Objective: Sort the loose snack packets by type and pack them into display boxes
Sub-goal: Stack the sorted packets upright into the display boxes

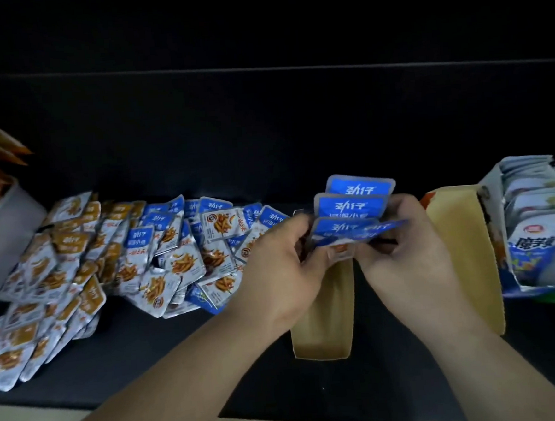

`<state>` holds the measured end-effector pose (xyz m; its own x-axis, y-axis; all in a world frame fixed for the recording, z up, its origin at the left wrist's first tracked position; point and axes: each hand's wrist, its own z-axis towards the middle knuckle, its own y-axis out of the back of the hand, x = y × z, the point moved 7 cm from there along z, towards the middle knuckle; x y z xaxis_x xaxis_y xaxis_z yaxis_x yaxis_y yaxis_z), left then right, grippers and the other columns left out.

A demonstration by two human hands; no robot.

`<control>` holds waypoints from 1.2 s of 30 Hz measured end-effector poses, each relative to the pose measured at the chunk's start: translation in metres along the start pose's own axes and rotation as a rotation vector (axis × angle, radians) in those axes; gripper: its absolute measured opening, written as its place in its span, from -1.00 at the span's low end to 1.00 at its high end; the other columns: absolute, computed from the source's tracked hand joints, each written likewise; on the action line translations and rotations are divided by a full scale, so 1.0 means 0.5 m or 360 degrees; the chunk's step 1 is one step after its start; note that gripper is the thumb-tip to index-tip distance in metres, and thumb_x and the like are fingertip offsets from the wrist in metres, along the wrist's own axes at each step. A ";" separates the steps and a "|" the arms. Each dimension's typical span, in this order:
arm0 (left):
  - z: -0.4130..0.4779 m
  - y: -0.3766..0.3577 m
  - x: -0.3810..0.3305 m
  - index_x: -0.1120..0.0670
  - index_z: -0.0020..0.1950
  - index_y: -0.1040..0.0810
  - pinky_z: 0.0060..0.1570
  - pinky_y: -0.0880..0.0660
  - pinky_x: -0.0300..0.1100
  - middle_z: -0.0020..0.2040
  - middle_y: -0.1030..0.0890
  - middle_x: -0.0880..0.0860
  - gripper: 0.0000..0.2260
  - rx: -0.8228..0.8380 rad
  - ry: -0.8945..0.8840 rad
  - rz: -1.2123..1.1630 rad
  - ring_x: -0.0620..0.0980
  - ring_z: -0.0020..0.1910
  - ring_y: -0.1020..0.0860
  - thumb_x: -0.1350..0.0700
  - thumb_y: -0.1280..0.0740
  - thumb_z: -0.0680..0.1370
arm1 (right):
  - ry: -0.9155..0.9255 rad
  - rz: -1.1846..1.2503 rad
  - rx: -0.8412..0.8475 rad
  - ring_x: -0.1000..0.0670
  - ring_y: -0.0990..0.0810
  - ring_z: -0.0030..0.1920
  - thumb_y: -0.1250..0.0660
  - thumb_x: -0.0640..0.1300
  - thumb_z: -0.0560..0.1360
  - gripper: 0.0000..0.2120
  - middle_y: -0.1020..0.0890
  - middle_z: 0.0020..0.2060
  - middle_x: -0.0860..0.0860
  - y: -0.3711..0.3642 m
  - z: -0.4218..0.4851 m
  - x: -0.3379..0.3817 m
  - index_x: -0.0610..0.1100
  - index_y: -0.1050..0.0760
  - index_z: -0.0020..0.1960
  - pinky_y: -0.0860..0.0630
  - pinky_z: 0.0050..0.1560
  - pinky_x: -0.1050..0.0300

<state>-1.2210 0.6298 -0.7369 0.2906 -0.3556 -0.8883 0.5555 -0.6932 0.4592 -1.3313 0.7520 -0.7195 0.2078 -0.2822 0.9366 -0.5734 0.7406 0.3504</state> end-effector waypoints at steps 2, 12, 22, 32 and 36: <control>0.002 0.001 -0.004 -0.10 0.24 -0.63 0.01 -0.59 -0.27 0.00 -0.68 -0.22 -0.77 -0.0033 -0.0022 -0.0078 -0.27 0.03 -0.63 0.10 -0.44 0.60 | 0.0028 0.0003 0.0002 0.19 -0.67 0.01 -0.48 -0.34 0.48 -0.54 -0.67 -0.04 0.24 0.005 0.002 0.009 0.17 -0.46 0.12 -0.62 0.02 0.21; 0.018 -0.001 0.023 -0.16 0.27 -0.55 -0.09 -0.56 -0.25 -0.06 -0.64 -0.18 -0.72 -0.0164 -0.0075 0.0266 -0.22 -0.06 -0.61 -0.01 -0.46 0.57 | 0.0110 -0.0111 0.0095 0.27 -0.66 0.00 -0.43 -0.30 0.54 -0.58 -0.65 -0.05 0.33 -0.017 0.008 0.014 0.17 -0.44 0.17 -0.61 0.01 0.23; 0.004 0.017 0.059 -0.24 0.33 -0.55 0.00 -0.66 -0.20 0.10 -0.58 -0.15 -0.50 -0.0157 0.0028 -0.0210 -0.20 0.01 -0.67 0.30 -0.43 0.56 | -0.0012 0.0107 0.0061 0.22 -0.70 0.00 -0.41 -0.32 0.56 -0.54 -0.71 -0.05 0.21 -0.015 0.027 -0.017 0.22 -0.45 0.17 -0.66 -0.02 0.28; 0.000 0.031 0.068 -0.14 0.26 -0.64 -0.09 -0.63 -0.29 0.05 -0.59 -0.02 -0.59 -0.0248 0.0143 -0.0835 -0.10 0.06 -0.68 0.35 -0.38 0.60 | -0.0100 0.0228 0.0203 0.15 -0.71 0.05 -0.45 -0.33 0.53 -0.58 -0.73 0.00 0.13 -0.034 0.026 -0.026 0.16 -0.50 0.15 -0.66 -0.02 0.19; 0.011 0.030 0.071 -0.12 0.29 -0.64 -0.01 -0.67 -0.17 -0.02 -0.58 -0.05 -0.58 -0.0245 0.0176 -0.0966 -0.01 0.08 -0.69 0.36 -0.35 0.61 | -0.0089 0.0124 0.0327 0.22 -0.68 0.06 -0.39 -0.30 0.59 -0.60 -0.71 0.02 0.17 -0.063 0.012 -0.033 0.15 -0.47 0.24 -0.62 -0.02 0.29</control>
<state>-1.2067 0.6033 -0.7618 -0.0369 0.1451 -0.9887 0.7500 -0.6499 -0.1233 -1.3214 0.7299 -0.7457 0.1158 -0.2664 0.9569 -0.7365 0.6234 0.2626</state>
